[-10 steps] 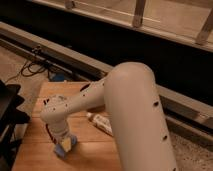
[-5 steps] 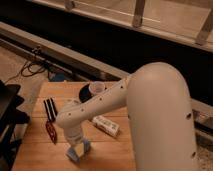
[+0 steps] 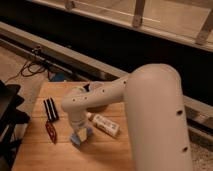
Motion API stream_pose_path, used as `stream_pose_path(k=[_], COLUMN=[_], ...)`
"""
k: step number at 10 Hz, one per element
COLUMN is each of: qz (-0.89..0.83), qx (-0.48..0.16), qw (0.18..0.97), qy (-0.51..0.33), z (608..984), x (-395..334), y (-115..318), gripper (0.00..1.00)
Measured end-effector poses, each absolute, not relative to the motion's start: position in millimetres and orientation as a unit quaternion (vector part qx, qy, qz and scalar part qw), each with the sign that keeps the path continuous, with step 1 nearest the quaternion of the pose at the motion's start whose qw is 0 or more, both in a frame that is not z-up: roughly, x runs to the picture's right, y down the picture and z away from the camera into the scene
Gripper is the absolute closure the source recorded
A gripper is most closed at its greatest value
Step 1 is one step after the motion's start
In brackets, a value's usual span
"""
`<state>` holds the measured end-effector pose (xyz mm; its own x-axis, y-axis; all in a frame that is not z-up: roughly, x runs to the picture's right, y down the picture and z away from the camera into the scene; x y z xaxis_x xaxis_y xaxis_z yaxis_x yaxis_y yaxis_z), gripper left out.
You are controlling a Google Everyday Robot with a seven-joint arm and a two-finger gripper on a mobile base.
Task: Wipe the white sponge on the table
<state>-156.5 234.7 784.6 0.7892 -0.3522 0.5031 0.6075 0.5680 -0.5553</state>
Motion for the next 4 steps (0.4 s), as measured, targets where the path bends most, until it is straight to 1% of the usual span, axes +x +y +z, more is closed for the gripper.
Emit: stream_pose_path(k=[1,4], qz=[-0.275,-0.269], qx=[-0.375,-0.372], qw=[0.869,0.872], qy=[-0.171,-0.17], z=[786.7,787.7], x=[-169.8,-167.3], y=[232.5,229.2], gripper=[0.76,0.46])
